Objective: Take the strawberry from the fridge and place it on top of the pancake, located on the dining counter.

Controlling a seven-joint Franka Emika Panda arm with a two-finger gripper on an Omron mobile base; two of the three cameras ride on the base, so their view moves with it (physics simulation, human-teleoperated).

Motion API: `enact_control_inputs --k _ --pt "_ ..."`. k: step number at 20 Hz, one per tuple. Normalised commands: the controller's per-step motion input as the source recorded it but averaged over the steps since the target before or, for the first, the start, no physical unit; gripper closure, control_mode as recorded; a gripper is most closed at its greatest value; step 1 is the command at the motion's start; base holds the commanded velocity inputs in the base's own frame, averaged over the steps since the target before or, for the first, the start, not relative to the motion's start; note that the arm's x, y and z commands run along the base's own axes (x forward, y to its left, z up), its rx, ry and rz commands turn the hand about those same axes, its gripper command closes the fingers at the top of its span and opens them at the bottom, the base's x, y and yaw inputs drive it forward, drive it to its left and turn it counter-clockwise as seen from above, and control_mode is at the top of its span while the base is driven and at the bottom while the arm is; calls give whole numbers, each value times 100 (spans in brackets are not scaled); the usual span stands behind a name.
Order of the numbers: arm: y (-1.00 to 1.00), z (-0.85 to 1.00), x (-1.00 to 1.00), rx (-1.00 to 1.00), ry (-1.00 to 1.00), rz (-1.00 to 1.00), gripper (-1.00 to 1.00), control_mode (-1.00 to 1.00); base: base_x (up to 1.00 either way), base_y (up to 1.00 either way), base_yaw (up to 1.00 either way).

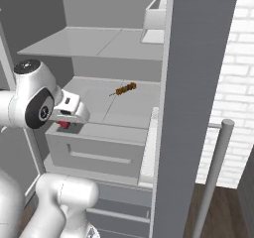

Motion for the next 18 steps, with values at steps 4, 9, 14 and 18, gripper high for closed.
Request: enact_control_inputs --k 4,9,14,18 --pt "-2 -9 -75 0 -20 0 100 -100 0 0 0" --pt "-1 -12 -17 3 -8 0 100 -100 0 0 0" --pt "0 0 0 0 0 0 100 -100 0 0 0" --pt "0 0 0 0 0 0 100 -100 0 0 0"
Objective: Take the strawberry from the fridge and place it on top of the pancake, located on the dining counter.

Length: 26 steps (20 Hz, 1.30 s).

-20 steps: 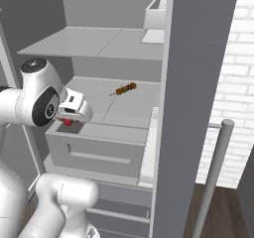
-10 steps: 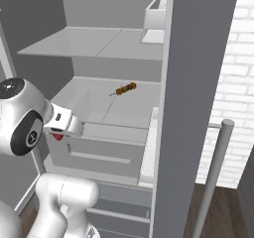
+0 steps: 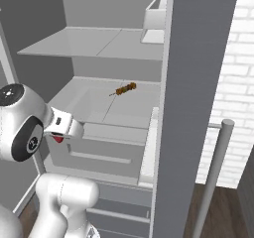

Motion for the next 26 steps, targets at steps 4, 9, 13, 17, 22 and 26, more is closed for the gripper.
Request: enact_control_inputs --k 4,9,13,17,22,26 --pt "0 0 -5 0 0 0 100 100 -9 0 0" --pt "0 0 0 0 0 0 100 100 -67 0 0" --pt "0 0 0 0 0 0 100 100 -95 0 -6" --pt "0 0 0 0 0 0 100 100 -92 -2 -56" --pt "0 0 0 0 0 0 100 100 -71 -5 -69" --pt "0 0 0 0 0 0 100 100 -49 -29 -67"
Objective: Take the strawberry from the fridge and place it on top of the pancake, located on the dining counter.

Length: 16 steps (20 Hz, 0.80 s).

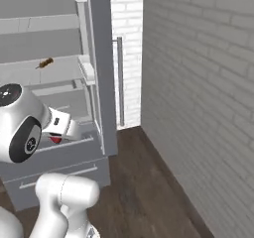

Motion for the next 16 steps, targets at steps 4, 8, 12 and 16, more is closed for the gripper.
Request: enact_control_inputs --k 4,8,12,16 --pt "0 0 0 0 0 0 100 100 -23 -51 -73" --pt "0 0 0 0 0 0 100 100 -7 -67 -73" --pt "0 0 0 0 0 0 100 100 3 -69 -79" --pt "0 0 0 0 0 0 100 100 8 -70 -78"
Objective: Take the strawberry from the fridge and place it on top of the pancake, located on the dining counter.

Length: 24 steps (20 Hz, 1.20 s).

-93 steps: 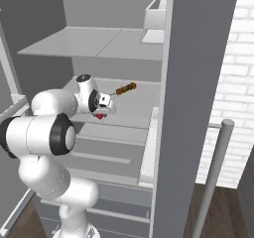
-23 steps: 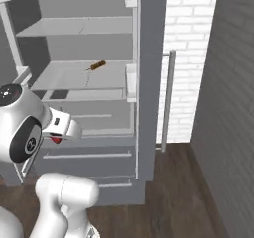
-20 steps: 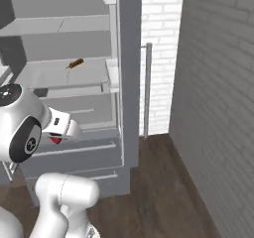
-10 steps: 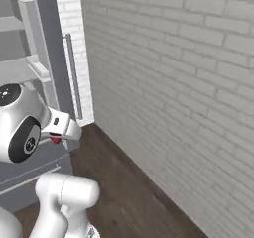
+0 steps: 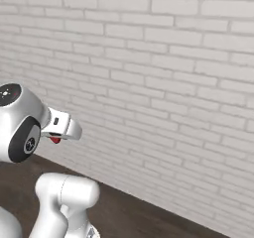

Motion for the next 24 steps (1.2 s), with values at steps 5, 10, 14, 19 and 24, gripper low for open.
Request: enact_control_inputs --k 5,10,14,19,24 --pt "0 0 0 0 0 0 100 100 35 -59 -68" --pt "0 0 0 0 0 0 100 100 58 -41 -66" --pt "0 0 0 0 0 0 100 100 63 -18 -70" --pt "0 0 0 0 0 0 100 100 56 -20 -73" --pt "0 0 0 0 0 0 100 100 70 -5 -71"
